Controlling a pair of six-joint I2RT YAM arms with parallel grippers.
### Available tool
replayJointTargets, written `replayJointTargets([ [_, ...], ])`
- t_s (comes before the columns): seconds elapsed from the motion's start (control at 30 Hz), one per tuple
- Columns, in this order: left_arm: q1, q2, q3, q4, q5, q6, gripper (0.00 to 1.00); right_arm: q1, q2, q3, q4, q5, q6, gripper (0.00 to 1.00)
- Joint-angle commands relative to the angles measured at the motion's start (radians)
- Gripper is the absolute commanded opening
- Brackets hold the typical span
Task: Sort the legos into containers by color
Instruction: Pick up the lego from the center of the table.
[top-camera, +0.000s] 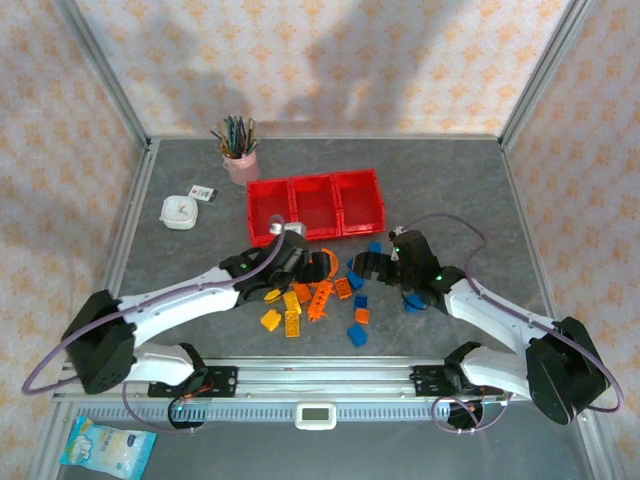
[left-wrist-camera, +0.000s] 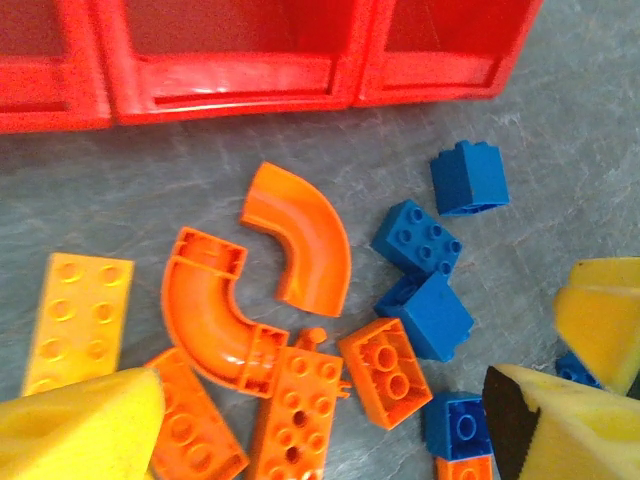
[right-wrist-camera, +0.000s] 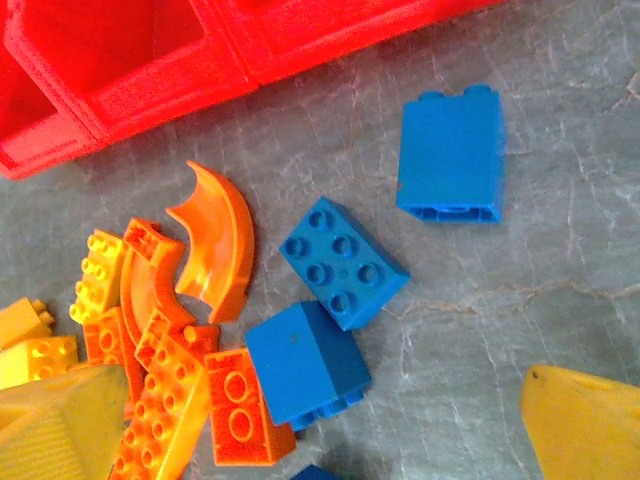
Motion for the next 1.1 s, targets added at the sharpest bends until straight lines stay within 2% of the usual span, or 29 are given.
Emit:
replayJointTargets([
  [0.0, -0.023, 0.089, 0.07, -0.001, -0.054, -0.051, 0.82, -0.014, -0.019, 0.016, -0.066, -0.029, -0.034, 1.0],
  [0.33, -0.049, 0.334, 0.222, -0.015, -0.091, -0.053, 0.75, -0.108, -0.016, 0.015, -0.085, -0.112, -0.05, 1.0],
  [0.57, -0.05, 0.477, 0.316, -0.094, -0.174, -0.044, 0.73, -0.132, -0.019, 0.012, -0.085, -0.134, -0.058, 1.0],
  [1.07, -0.05, 0.616, 0.374, -0.123, -0.198, -0.017, 0.64, -0.136, -0.001, 0.014, -0.087, -0.137, -0.066, 1.0],
])
